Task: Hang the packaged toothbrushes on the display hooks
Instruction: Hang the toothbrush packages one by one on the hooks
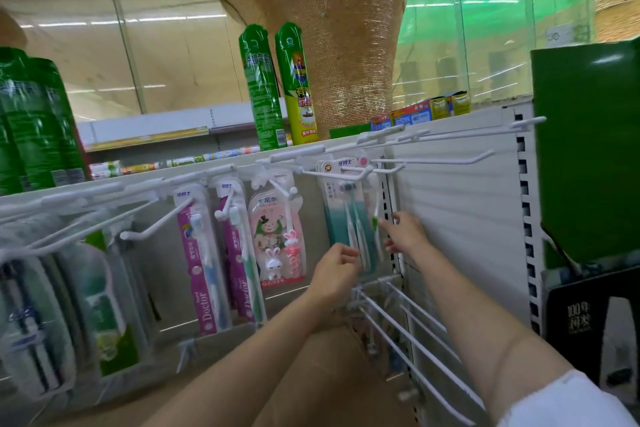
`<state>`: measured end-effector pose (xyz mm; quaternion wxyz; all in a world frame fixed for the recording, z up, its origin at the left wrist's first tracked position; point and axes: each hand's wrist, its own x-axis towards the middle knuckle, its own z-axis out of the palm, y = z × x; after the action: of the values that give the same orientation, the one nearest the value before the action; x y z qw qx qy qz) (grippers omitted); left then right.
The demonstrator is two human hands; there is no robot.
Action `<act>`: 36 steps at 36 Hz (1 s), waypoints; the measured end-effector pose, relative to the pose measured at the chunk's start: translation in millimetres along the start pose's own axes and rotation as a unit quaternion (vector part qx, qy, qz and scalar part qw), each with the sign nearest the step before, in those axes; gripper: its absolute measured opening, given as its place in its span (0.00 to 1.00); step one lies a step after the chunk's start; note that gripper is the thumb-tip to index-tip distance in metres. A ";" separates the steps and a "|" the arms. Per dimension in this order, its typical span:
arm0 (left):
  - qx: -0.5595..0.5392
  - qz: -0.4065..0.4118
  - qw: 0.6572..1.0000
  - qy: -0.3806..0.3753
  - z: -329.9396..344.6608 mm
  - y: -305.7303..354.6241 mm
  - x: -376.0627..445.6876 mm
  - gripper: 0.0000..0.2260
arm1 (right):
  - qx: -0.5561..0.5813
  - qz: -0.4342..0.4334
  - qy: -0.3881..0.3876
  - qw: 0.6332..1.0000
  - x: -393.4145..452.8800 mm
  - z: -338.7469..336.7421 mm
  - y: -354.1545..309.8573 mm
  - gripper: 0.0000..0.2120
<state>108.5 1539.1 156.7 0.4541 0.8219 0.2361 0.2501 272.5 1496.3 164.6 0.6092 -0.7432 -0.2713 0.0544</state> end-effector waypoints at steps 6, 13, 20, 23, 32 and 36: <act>-0.011 0.001 1.000 -0.008 0.4 -1.2 -0.1 0.10 | 0.021 -0.001 0.031 0.999 9.2 4.9 -2.8 0.15; -0.018 0.010 1.000 -0.019 7.3 -2.6 0.8 0.09 | 0.092 -0.013 0.014 0.996 12.9 0.2 -5.0 0.09; -0.051 -0.002 0.998 -0.027 11.5 -2.3 -2.1 0.09 | 0.121 -0.006 -0.028 0.992 17.5 8.4 -12.5 0.11; -0.053 -0.004 0.998 -0.020 6.4 -1.5 -2.3 0.10 | 0.105 -0.004 -0.022 0.994 23.4 5.6 -12.2 0.07; -0.096 -0.011 0.995 -0.007 -9.2 -6.0 -10.8 0.10 | -0.066 -0.016 0.052 0.996 40.0 0.7 -17.1 0.11; -0.084 -0.006 0.996 0.000 -15.4 -5.1 -12.6 0.11 | -0.084 -0.010 0.063 0.994 39.3 0.4 -20.6 0.15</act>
<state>88.4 1543.4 156.9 0.5233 0.7792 0.2191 0.2664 298.6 1517.4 193.6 0.5610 -0.7909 -0.2434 -0.0221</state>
